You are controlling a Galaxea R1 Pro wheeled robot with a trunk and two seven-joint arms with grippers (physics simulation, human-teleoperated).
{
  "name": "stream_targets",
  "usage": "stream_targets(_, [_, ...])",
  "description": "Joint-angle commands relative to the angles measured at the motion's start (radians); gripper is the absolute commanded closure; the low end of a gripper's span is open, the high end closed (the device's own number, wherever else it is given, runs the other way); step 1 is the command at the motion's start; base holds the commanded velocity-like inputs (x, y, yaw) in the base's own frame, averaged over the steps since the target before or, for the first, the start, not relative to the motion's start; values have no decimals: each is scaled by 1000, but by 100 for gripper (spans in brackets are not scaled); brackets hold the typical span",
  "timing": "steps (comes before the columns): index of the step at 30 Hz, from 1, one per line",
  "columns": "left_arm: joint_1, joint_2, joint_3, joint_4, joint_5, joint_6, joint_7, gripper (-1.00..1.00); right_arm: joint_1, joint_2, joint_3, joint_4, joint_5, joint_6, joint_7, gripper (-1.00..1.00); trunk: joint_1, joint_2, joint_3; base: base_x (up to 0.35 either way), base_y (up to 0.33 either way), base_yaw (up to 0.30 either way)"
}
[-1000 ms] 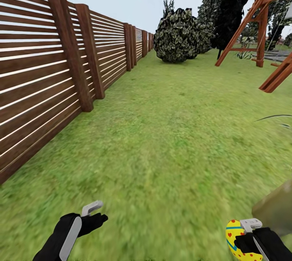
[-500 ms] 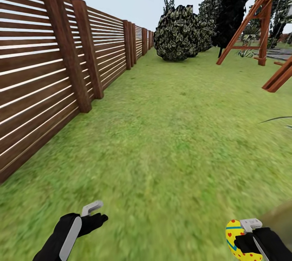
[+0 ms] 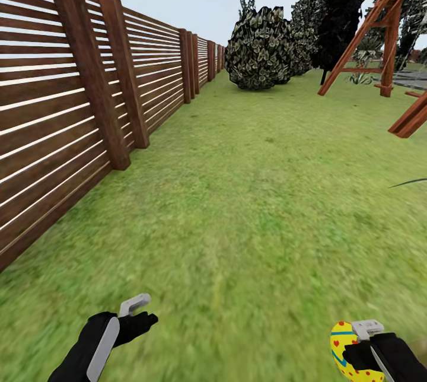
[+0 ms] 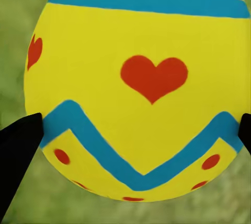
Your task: Take the three Easter eggs out of the wicker basket on the lawn in the garden, then place them on the lawn next to a single tree (choose any tree) so that all three eggs are next to the same tree and none are left in the basket.
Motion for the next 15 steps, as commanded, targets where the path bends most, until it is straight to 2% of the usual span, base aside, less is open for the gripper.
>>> stream_targets(1, [0, -1, 0, -1, 11, 5, 9, -100, 0, 0, -3, -1, 10, 4, 9, 100, 0, 0, -1, 12, 0, 0])
stream_targets(15, [0, 0, 1, -1, 11, 5, 11, -100, 0, 0, -2, -1, 10, 4, 9, 100, 6, -3, -51, 1, 0, 0])
